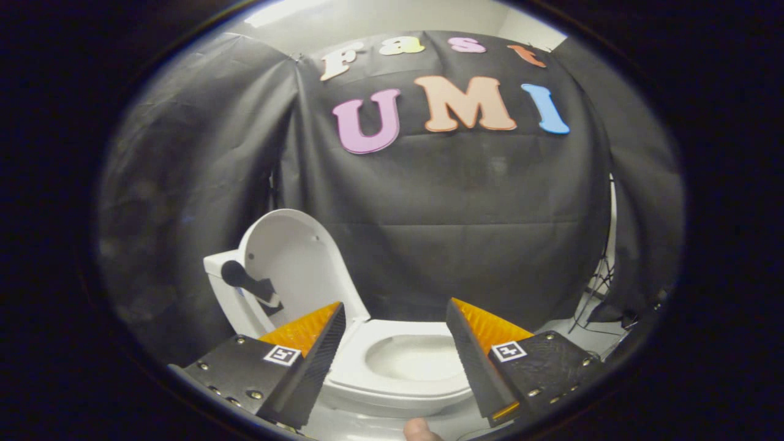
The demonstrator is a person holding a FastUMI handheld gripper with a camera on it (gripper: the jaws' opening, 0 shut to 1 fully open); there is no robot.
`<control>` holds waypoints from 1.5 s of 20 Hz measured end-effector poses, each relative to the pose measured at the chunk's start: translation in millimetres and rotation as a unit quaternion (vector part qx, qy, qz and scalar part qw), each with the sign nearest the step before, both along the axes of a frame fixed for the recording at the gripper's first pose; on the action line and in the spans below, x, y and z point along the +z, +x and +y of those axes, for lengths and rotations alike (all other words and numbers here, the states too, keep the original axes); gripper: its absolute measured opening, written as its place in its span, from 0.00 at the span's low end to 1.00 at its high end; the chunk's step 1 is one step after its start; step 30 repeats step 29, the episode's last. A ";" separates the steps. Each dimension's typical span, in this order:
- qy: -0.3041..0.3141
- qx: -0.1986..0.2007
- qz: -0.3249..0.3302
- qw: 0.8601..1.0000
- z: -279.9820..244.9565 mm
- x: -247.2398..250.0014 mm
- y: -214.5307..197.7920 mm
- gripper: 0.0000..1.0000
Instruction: Open the toilet lid.
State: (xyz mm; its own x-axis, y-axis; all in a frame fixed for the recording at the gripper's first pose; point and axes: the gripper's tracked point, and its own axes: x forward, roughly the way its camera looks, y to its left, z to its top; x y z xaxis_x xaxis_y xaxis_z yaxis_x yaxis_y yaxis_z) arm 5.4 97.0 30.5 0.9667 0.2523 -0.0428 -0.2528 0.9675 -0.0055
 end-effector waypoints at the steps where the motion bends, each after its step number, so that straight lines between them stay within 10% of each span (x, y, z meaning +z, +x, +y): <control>1: -0.003 -0.007 0.000 1.000 -10.5 0.0 0.0 0.97; 30: 0.013 -0.068 -0.003 0.998 -64.4 13.8 -1.1 0.97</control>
